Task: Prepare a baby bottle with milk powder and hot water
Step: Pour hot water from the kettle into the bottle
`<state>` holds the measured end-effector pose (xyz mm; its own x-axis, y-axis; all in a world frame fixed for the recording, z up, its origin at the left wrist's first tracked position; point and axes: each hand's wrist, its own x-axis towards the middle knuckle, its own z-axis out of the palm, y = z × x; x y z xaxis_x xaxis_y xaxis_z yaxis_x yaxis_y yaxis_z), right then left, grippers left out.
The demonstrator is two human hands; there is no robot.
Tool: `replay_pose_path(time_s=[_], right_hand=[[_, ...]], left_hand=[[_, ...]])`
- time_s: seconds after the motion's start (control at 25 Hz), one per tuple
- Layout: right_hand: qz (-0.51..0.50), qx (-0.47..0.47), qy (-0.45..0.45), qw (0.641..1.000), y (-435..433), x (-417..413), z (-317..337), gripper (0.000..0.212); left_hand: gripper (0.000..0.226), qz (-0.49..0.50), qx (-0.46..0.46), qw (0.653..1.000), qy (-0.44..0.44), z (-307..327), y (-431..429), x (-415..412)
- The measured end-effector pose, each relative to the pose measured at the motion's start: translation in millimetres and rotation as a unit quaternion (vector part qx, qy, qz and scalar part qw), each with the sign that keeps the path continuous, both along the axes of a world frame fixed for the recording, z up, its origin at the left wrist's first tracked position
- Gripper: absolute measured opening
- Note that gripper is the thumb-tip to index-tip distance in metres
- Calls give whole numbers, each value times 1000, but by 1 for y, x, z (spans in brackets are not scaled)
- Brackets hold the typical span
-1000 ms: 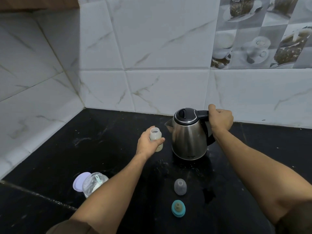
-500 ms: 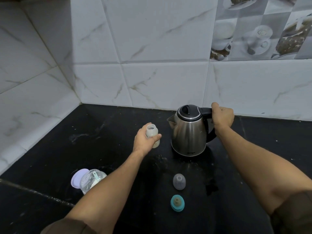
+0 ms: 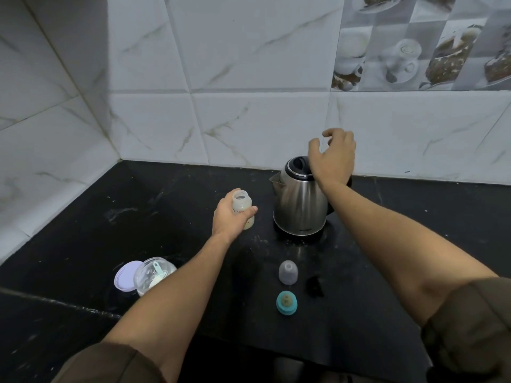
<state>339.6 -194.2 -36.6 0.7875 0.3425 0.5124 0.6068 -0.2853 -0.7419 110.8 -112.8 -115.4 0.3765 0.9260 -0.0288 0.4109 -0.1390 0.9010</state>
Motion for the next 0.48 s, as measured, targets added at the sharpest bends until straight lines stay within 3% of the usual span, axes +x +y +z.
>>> replay_pose_path(time_s=[0.12, 0.2, 0.36, 0.48], right_hand=[[7, 15, -88, 996, 0, -38, 13, 34], [58, -4, -70, 996, -6, -61, 14, 30], [129, -149, 2, 980, -25, -97, 0, 17], [197, -285, 0, 938, -40, -114, -17, 9]], left_hand=[[64, -6, 9, 1000, 1, 1, -5, -17], [62, -14, 13, 1000, 1, 1, -7, -30], [62, -36, 13, 999, 1, -5, -16, -49], [63, -52, 9, 999, 8, -13, -25, -59]])
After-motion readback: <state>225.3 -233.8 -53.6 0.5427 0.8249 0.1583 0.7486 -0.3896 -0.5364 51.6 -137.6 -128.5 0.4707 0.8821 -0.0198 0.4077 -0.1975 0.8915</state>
